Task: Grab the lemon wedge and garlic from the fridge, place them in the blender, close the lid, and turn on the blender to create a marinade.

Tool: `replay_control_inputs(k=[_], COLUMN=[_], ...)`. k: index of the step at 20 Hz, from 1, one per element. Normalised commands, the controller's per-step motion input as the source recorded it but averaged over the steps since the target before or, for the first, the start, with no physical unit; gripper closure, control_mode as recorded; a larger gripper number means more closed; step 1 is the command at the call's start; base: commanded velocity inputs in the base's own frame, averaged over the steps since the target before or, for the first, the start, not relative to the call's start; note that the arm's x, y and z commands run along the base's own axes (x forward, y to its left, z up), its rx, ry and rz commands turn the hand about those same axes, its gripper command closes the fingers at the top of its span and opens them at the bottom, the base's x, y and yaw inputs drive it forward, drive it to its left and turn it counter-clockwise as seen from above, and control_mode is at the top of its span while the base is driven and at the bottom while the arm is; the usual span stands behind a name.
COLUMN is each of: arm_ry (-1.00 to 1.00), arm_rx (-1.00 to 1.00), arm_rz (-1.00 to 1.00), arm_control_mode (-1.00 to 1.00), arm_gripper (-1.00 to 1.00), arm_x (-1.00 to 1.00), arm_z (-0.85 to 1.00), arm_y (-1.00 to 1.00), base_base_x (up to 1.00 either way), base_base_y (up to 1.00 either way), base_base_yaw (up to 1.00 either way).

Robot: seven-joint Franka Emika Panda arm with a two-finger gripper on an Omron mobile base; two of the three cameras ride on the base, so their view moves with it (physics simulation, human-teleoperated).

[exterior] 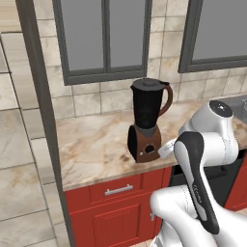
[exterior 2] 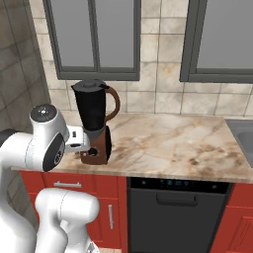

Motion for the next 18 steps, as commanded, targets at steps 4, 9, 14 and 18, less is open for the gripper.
replay_control_inputs(k=[4,9,14,18], arm_ry=[0.00,0.00,0.00,0.00], arm_rx=[0.00,0.00,0.00,0.00], arm_rz=[0.00,0.00,0.00,0.00], arm_control_mode=[1.00,1.00,1.00,1.00], arm_gripper=[-1.00,-1.00,-1.00,-1.00], arm_x=[0.00,0.00,0.00,0.00], arm_z=[0.00,0.00,0.00,0.00], arm_y=[0.00,0.00,0.00,0.00], base_base_x=[-0.08,-0.28,-0.34,-0.35], base_base_y=[-0.37,-0.16,0.00,0.00], base_base_yaw=[0.07,0.07,0.00,0.00])
